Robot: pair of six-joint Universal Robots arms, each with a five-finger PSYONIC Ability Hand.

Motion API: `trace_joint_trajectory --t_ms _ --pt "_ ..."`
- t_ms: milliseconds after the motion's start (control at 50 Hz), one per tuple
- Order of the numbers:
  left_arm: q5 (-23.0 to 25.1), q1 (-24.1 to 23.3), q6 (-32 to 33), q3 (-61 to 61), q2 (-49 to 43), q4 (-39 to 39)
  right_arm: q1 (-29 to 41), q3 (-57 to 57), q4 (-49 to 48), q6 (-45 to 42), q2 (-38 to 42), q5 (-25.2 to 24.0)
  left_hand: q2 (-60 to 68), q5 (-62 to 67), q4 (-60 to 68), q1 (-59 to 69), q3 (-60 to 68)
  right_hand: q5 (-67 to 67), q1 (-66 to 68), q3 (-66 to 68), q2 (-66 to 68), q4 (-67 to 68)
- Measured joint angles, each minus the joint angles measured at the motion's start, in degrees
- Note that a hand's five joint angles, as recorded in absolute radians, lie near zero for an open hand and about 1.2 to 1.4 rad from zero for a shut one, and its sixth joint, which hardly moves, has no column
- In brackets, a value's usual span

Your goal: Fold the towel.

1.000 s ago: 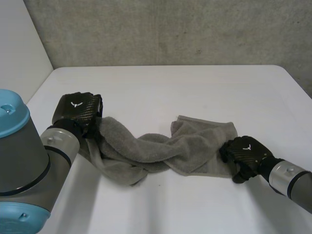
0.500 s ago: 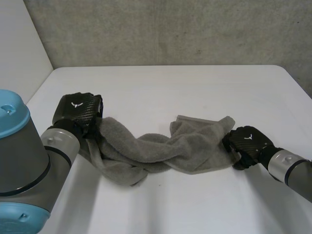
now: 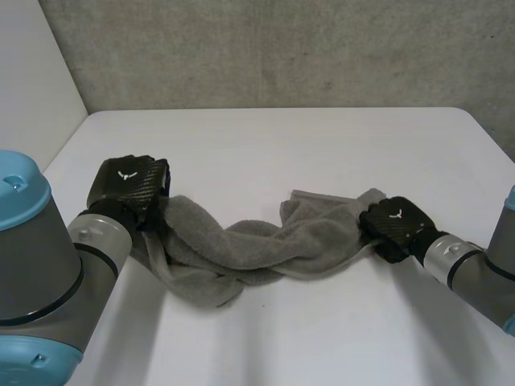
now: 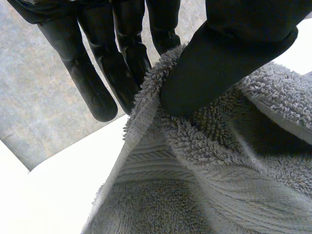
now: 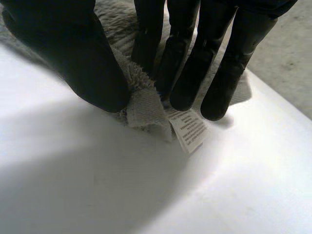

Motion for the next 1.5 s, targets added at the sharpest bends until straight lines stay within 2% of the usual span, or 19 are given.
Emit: trace_joint_trajectory --t_ms 160,260,420,440,540,680,820,920,1000,1060,1100,1140,1220,1240,1300,1320,1420,1480,1500 --pt "0.0 0.0 0.1 0.0 0.0 -0.1 -0.2 -0.4 -3.0 5.5 -4.3 1.6 0.0 0.0 0.0 0.0 0.0 0.3 0.0 0.0 0.0 0.0" --pt "0.0 0.0 0.4 0.2 0.4 -0.5 -0.5 -1.4 -0.5 8.1 -10.4 1.5 0.0 0.0 0.0 0.0 0.0 0.4 0.0 0.0 0.0 0.2" --pt "-0.1 0.2 3.6 2.2 5.0 -5.2 -1.7 -10.1 17.7 8.5 -21.9 0.6 0.0 0.0 0.0 0.0 0.0 0.5 0.0 0.1 0.0 0.2" --pt "-0.1 0.6 5.6 3.1 6.9 -7.3 -3.0 -14.2 24.1 7.6 -24.5 0.4 0.0 0.0 0.0 0.0 0.0 0.5 0.0 0.1 0.0 0.2" --pt "-0.1 2.3 12.0 5.6 10.3 -13.6 -7.1 -24.6 39.6 1.5 -28.4 0.2 0.0 0.0 0.0 0.0 0.0 0.5 0.0 0.1 0.0 0.2" --pt "0.1 4.6 17.5 6.8 9.0 -19.3 -9.1 -30.3 55.9 -12.5 -26.7 0.9 0.0 0.0 0.0 0.0 0.0 0.5 0.0 0.1 0.0 0.2" --pt "0.2 5.1 18.4 7.6 -0.7 -20.3 -5.5 -30.9 61.0 -19.9 -16.5 3.3 0.0 0.0 0.0 0.0 0.1 0.8 -0.1 0.1 0.0 0.2" --pt "0.3 5.1 18.2 11.8 -10.1 -18.3 0.1 -35.1 56.6 -18.4 -7.1 6.9 0.0 0.1 0.0 0.0 0.0 0.8 -0.1 0.1 0.0 0.2" --pt "0.5 5.4 18.0 16.9 -14.8 -13.8 3.4 -40.4 47.7 -13.1 -1.6 9.5 0.0 0.2 0.0 0.0 0.0 0.8 -0.1 0.1 0.0 0.2" --pt "1.7 6.3 18.1 21.2 -16.3 -5.6 4.9 -44.9 35.4 -6.0 0.9 11.2 0.0 0.2 0.0 0.0 0.1 0.8 -0.1 0.1 0.1 0.2" --pt "4.1 7.3 18.2 24.1 -16.4 4.7 5.3 -46.9 24.4 -0.3 1.0 12.3 0.0 0.2 0.0 0.0 0.1 0.9 -0.1 0.1 0.1 0.2" --pt "5.6 7.8 18.4 25.2 -16.1 10.4 5.5 -47.4 18.3 2.6 0.5 13.0 0.0 0.2 0.0 0.0 0.1 0.9 -0.1 0.1 0.1 0.2" --pt "10.2 9.1 18.8 26.7 -14.3 27.7 5.6 -45.8 -0.1 9.9 -3.0 15.9 0.0 0.2 0.0 0.0 0.1 0.9 -0.1 0.2 0.1 0.3" --pt "10.7 9.3 18.9 26.7 -13.9 30.1 5.5 -44.4 -5.8 11.8 -4.6 16.8 0.0 0.3 0.0 0.0 0.1 0.9 -0.1 0.2 0.1 0.3" --pt "11.3 9.8 18.9 26.5 -13.0 34.2 5.5 -42.6 -11.0 13.4 -6.4 17.6 0.0 0.3 0.0 0.0 0.1 0.9 -0.1 0.2 0.1 0.3" --pt "11.4 10.4 18.8 25.9 -11.8 37.8 5.3 -39.9 -16.0 14.7 -8.6 18.1 0.0 0.3 0.0 0.0 0.1 1.0 -0.1 0.2 0.1 0.3" --pt "10.6 11.3 18.6 21.9 -9.5 37.1 5.0 -33.8 -16.5 15.5 -11.5 15.5 0.0 0.3 0.0 0.0 0.1 1.1 -0.1 0.2 0.1 0.3" --pt "10.3 11.7 18.6 18.9 -8.8 34.7 4.9 -31.4 -12.8 15.4 -12.0 13.0 0.0 0.3 0.0 0.0 0.1 1.1 -0.1 0.3 0.1 0.3" --pt "10.0 12.0 18.6 15.3 -8.4 31.6 4.9 -29.4 -7.7 15.1 -12.0 10.4 0.0 0.3 0.0 0.0 0.1 1.2 -0.1 0.4 0.1 0.3"
